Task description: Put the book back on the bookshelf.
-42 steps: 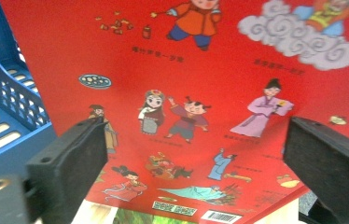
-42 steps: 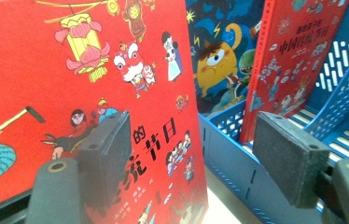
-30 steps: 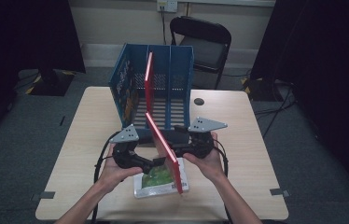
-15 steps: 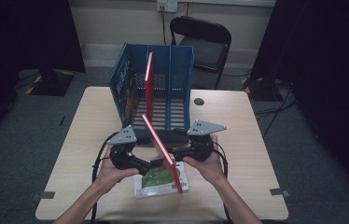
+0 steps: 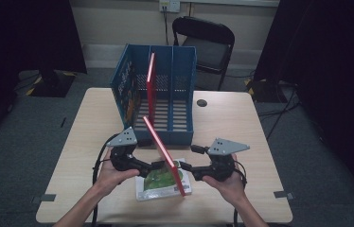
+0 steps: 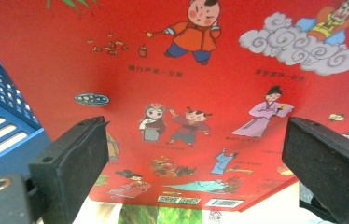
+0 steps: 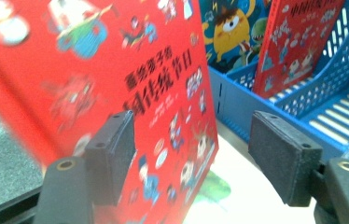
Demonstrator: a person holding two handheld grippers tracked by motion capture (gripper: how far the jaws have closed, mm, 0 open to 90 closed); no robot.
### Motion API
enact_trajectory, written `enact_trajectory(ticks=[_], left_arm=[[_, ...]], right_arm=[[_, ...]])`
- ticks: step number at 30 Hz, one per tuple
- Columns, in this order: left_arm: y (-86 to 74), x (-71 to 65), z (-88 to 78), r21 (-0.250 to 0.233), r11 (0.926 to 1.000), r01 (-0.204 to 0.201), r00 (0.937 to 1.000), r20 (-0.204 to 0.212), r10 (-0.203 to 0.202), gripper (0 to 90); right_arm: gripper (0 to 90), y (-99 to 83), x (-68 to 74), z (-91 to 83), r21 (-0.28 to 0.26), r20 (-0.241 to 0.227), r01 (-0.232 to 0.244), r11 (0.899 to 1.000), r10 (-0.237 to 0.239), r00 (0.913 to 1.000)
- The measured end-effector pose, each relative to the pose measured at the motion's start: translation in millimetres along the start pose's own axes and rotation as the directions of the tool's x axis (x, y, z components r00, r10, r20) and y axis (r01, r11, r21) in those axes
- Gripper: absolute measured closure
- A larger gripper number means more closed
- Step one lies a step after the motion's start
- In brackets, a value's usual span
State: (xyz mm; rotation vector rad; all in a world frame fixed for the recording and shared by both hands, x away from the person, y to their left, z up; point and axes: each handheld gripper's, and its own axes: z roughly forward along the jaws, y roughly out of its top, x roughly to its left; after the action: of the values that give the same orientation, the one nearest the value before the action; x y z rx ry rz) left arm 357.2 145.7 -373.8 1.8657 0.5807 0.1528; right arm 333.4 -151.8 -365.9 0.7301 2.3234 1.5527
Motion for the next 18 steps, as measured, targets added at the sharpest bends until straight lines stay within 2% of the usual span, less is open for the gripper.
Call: enact_trajectory(ticks=[3,8,9,16,18], left_arm=[[-0.2,0.4,0.5,0.0,1.0,0.0,1.0,-0.002,0.0,8.8],[-1.1,1.3,1.5,0.0,1.0,0.004,1.0,-0.003,-0.004,10.1],[-1.8,1.6,2.0,0.003,1.0,0.006,1.0,-0.004,-0.006,10.3],[-2.3,2.7,2.3,0.004,0.9999,0.009,0.9999,-0.012,-0.009,11.3],[-2.3,2.6,2.2,0.001,0.9999,0.014,0.9998,-0.015,-0.014,13.2]], right_arm=[[32.2,-8.7,3.5,-9.1,0.001,-0.002,-0.011,1.0,0.011,0.9999],[32.0,-19.4,8.8,-13.3,0.017,-0.015,-0.017,1.0,0.017,0.9997],[30.8,-24.8,10.8,-13.7,0.024,-0.035,-0.018,1.0,0.019,0.9992],[27.1,-34.7,19.4,-11.4,0.052,-0.085,-0.01,0.999,0.015,0.9963],[26.1,-36.6,23.9,-4.7,0.066,-0.109,0.005,0.998,0.003,0.994]])
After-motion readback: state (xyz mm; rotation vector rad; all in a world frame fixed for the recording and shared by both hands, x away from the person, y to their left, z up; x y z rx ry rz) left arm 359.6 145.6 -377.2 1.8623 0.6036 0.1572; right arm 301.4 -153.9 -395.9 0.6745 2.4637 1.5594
